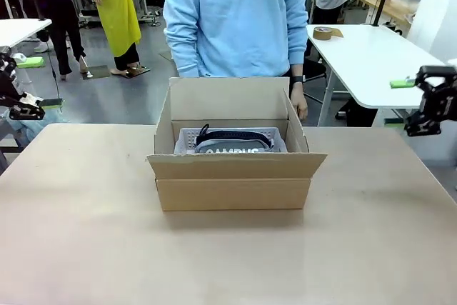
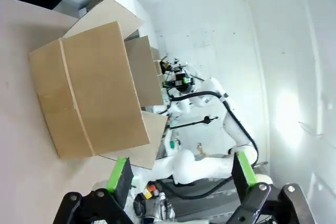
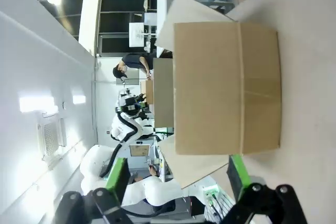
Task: Pack the gift set into the box.
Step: Lift both hands away from the flaps of the Package Box, then press and hold the closed box until the human finishes sealing it.
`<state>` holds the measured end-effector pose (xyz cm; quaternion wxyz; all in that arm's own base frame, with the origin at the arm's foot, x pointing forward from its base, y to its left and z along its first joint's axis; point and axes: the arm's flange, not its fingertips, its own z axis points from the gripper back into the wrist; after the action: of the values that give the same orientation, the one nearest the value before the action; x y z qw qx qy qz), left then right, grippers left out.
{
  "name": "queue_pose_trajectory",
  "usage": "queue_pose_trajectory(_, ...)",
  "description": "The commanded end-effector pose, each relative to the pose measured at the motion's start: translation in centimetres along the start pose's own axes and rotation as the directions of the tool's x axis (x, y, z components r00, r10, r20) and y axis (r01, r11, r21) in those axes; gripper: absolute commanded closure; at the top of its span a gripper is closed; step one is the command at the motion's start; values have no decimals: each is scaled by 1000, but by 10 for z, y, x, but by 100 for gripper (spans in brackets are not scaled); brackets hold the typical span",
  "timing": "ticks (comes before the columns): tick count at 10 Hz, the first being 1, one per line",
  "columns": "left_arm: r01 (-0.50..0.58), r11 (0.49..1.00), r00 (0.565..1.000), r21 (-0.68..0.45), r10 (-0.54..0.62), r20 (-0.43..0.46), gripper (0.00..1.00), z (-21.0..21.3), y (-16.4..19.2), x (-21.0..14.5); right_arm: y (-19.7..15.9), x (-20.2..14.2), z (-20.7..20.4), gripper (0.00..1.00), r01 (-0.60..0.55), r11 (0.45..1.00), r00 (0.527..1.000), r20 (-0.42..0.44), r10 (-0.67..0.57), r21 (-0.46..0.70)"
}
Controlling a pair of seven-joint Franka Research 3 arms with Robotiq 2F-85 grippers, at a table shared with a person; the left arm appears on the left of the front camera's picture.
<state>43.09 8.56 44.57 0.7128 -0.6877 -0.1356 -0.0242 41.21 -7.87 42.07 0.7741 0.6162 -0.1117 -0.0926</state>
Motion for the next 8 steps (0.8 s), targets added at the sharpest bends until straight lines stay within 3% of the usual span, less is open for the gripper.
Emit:
queue_pose_trajectory(1, 46, 993, 999, 105, -43, -24, 0, -8, -37, -5, 46, -3, 3, 0, -84, 995, 996, -25, 83, -60)
queue_pose_trajectory(8, 46, 993, 999, 105, -43, -24, 0, -8, -37, -5, 46, -3, 3, 0, -84, 995, 996, -25, 83, -60)
